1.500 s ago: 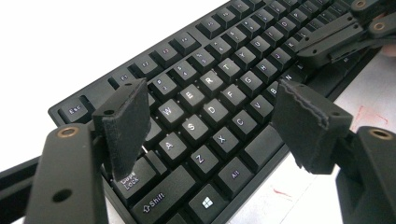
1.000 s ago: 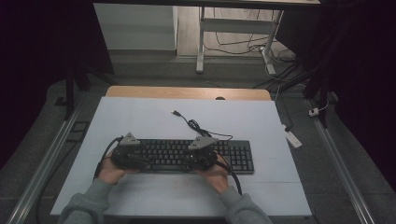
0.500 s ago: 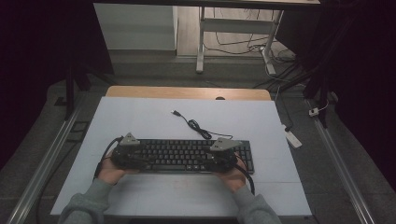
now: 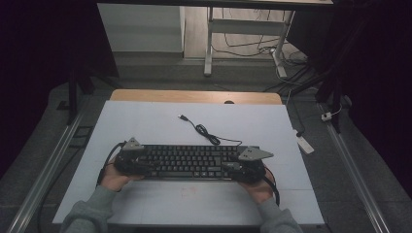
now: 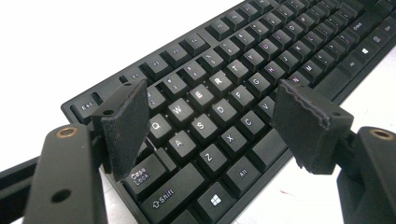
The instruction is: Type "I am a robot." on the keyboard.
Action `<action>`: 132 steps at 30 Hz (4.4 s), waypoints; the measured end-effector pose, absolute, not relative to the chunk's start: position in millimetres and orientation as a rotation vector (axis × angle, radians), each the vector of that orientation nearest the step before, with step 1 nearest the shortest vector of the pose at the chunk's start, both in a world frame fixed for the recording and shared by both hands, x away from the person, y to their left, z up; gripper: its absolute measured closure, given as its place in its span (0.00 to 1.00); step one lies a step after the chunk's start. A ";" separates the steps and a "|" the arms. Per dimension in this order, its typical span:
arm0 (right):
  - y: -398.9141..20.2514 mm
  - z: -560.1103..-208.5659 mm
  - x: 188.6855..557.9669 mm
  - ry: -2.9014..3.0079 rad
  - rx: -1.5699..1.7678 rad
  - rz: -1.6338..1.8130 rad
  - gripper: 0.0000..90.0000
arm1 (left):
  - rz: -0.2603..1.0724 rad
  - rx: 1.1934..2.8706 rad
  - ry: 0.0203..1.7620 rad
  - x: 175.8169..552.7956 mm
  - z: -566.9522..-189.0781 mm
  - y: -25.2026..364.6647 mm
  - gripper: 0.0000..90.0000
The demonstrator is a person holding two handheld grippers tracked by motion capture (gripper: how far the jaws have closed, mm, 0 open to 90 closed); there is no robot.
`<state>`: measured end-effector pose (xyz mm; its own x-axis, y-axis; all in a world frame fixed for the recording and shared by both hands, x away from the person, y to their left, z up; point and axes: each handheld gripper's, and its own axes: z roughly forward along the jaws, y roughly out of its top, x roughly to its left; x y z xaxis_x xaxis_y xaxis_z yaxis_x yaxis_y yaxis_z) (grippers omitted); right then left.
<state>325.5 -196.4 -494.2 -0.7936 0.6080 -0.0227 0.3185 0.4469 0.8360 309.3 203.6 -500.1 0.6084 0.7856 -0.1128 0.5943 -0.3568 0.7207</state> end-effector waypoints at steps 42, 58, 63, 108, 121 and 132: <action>-199.5 -498.1 328.2 2.396 0.797 1.227 0.55 | 0.229 2.237 0.865 298.9 -510.0 165.3 0.99; -198.8 -498.6 328.4 2.398 0.796 1.216 0.55 | 0.222 2.291 0.846 299.6 -517.8 155.4 0.99; -198.9 -498.3 328.1 2.396 0.797 1.219 0.55 | 0.225 2.287 0.849 300.0 -518.3 155.6 0.99; -201.0 -498.1 329.5 2.394 0.803 1.206 0.55 | 0.349 2.003 1.037 301.4 -489.6 197.8 0.37; -201.3 -498.2 329.5 2.393 0.810 1.202 0.55 | 0.373 1.991 1.071 303.7 -489.7 211.2 0.64; -201.3 -498.7 329.8 2.394 0.811 1.197 0.55 | 0.385 1.999 1.095 306.0 -491.4 219.5 0.86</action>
<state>329.8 -201.3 -498.7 -0.7779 0.6265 -0.0488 0.3370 0.4815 0.8091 306.0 219.5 -491.4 0.5780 0.8088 -0.1083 0.5632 -0.2994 0.7701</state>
